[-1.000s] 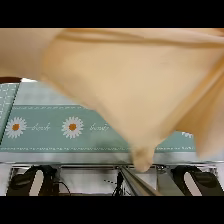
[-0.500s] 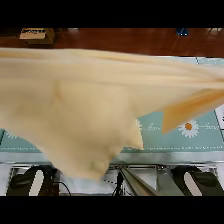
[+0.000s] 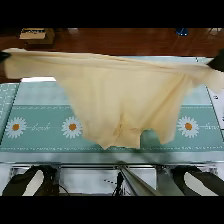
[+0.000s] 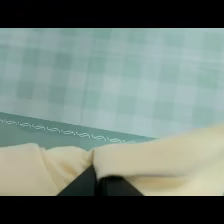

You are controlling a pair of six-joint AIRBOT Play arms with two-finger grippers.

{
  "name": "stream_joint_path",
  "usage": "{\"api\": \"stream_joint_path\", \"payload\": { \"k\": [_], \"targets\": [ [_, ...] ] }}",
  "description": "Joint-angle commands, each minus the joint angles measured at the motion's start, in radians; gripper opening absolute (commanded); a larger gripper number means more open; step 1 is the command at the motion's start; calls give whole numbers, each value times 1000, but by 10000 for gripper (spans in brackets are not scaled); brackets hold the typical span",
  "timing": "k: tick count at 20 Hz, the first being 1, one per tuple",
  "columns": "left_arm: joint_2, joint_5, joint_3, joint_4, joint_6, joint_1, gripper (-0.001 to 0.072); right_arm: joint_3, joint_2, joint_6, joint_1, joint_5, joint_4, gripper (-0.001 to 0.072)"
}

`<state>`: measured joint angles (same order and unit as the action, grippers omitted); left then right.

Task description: Fold the shirts.

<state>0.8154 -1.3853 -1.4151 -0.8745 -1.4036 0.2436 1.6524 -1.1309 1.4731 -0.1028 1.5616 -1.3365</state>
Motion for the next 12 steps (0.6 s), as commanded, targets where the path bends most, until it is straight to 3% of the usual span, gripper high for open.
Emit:
{"api": "stream_joint_path", "payload": {
  "k": [1, 4, 9, 10, 11, 12],
  "targets": [
    [232, 166, 101, 68, 96, -66, 20, 1, -262, -7, 1, -139, 86, 28],
    [471, 236, 106, 68, 163, -153, 20, 1, -451, -7, 1, -192, 195, 28],
    [773, 221, 106, 76, 161, -205, 22, 1, -613, 8, 0, -224, 201, 35],
    [803, 179, 106, 83, 161, -201, 23, 1, -619, 7, 0, -222, 202, 133],
    [821, 132, 106, 89, 160, -188, 85, 2, -616, -8, -5, -222, 203, 222],
    [822, 101, 103, 90, 135, -171, 311, 9, -606, -45, -12, -211, 211, 300]
  ]
}}
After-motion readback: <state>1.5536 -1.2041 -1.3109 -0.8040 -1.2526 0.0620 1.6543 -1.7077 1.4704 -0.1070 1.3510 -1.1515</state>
